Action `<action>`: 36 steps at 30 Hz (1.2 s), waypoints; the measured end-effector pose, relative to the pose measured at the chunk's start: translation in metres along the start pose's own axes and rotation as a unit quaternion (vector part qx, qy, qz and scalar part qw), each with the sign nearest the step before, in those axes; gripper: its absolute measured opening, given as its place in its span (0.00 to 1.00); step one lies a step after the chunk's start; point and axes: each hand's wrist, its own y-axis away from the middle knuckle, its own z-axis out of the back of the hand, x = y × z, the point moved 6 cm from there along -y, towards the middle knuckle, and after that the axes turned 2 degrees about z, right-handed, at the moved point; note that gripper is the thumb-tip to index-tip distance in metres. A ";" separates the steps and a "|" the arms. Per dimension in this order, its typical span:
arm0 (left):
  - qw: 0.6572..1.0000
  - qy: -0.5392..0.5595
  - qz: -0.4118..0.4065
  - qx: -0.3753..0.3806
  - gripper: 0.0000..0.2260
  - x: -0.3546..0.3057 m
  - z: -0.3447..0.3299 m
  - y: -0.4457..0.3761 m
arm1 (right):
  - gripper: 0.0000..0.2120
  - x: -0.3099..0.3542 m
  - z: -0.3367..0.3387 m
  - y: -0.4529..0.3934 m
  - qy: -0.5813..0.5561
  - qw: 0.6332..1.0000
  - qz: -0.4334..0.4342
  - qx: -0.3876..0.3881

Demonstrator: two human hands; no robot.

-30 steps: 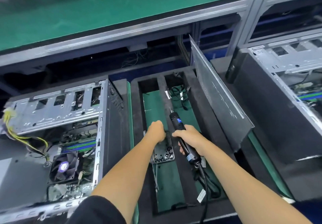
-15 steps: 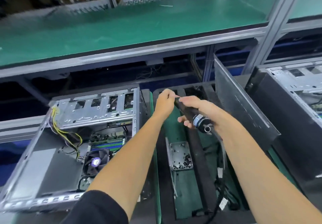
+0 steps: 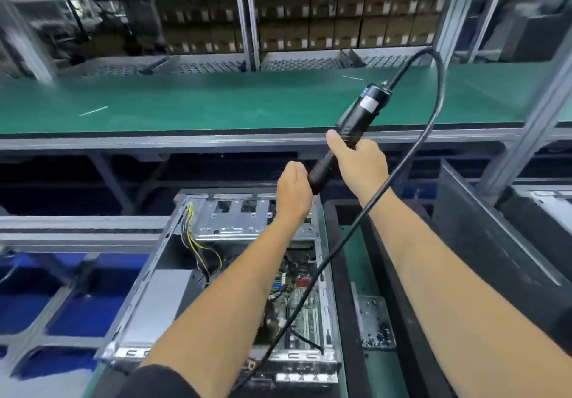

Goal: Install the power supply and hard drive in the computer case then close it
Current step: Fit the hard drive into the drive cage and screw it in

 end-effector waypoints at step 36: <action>0.951 0.160 0.132 0.229 0.07 0.100 0.058 -0.021 | 0.19 0.005 -0.116 -0.032 -0.448 0.893 0.025 -0.027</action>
